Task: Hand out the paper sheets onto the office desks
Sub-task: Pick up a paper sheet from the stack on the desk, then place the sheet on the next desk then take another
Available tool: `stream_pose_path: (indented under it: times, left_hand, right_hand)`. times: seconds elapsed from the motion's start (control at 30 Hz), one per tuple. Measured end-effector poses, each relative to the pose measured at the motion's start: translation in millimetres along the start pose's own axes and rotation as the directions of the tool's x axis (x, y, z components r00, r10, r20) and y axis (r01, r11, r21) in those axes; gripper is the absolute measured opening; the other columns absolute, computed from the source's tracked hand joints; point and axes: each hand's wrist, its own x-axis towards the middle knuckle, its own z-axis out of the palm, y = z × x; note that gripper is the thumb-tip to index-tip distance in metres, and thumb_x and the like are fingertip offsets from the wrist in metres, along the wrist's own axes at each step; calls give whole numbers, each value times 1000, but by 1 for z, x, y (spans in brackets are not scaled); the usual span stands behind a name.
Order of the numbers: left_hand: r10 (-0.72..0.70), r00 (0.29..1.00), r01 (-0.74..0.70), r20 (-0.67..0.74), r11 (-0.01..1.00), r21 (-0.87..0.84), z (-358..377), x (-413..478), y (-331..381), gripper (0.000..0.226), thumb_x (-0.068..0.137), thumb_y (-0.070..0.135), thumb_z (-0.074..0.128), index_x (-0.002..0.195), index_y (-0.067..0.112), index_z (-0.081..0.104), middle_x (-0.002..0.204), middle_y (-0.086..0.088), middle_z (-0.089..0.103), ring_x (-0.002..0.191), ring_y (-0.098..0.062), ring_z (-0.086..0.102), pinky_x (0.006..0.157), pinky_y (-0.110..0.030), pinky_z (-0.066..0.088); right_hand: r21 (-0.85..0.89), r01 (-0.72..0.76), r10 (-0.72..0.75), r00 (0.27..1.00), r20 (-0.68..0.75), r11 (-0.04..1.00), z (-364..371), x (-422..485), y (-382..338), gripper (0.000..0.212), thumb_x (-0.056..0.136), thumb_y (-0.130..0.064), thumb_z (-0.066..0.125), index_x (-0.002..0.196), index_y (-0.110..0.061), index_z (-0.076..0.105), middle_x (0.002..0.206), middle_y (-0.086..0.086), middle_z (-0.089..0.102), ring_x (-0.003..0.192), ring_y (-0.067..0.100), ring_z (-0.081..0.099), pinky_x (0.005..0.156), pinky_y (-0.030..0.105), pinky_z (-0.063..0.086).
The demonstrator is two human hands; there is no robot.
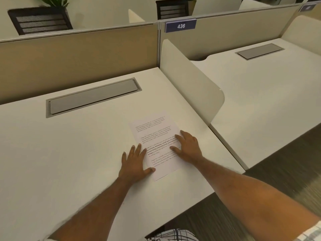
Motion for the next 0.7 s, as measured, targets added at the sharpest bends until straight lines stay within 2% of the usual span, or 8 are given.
stream_pose_path:
  times: [0.1,0.2,0.33,0.43,0.57,0.7]
  left_hand:
    - [-12,1000,12,16,1000,-2,-2,1,2,113,58,87,14,155,29,5,163,3,-11,150,-19,-10,119,-53,-1]
    - [-15,999,14,-29,1000,-16,-6,-3,3,112,60,87,14,155,28,6,163,2,-11,151,-19,-9,119,-51,0]
    - [-34,996,36,-77,999,20,-16,-18,-15,108,65,87,16,155,27,5,163,1,-13,150,-18,-10,119,-50,-2]
    - [-73,991,80,-112,995,56,-25,-39,-44,108,65,86,11,155,28,3,163,0,-15,150,-17,-12,119,-49,-4]
    - [-141,977,161,-158,979,122,-34,-78,-97,110,64,86,3,156,25,3,163,-4,-13,150,-19,-11,120,-47,-4]
    - [-231,951,254,-207,962,95,-37,-129,-160,111,64,86,2,156,23,6,164,-6,-8,151,-20,-9,121,-45,-4]
  right_hand:
    - [-13,5,-6,1000,-11,1000,0,2,0,74,84,-65,43,143,-21,43,157,10,29,145,27,24,118,41,16]
    - [-1,13,-13,999,-43,1000,0,4,-7,70,88,-61,51,143,-19,41,156,11,31,145,27,24,117,42,16]
    - [10,69,-68,996,-62,998,4,5,-33,73,88,-59,53,146,-18,36,157,10,30,145,27,24,118,41,17]
    - [8,127,-126,991,-40,992,11,2,-61,78,88,-58,54,150,-17,30,160,11,23,147,28,20,119,42,16]
    - [-62,279,-279,960,5,958,25,-5,-111,79,90,-53,54,153,-18,22,163,12,12,149,31,12,122,43,11]
    - [-96,393,-391,919,42,914,47,-19,-179,80,92,-55,50,154,-18,18,163,13,8,151,30,8,122,43,7]
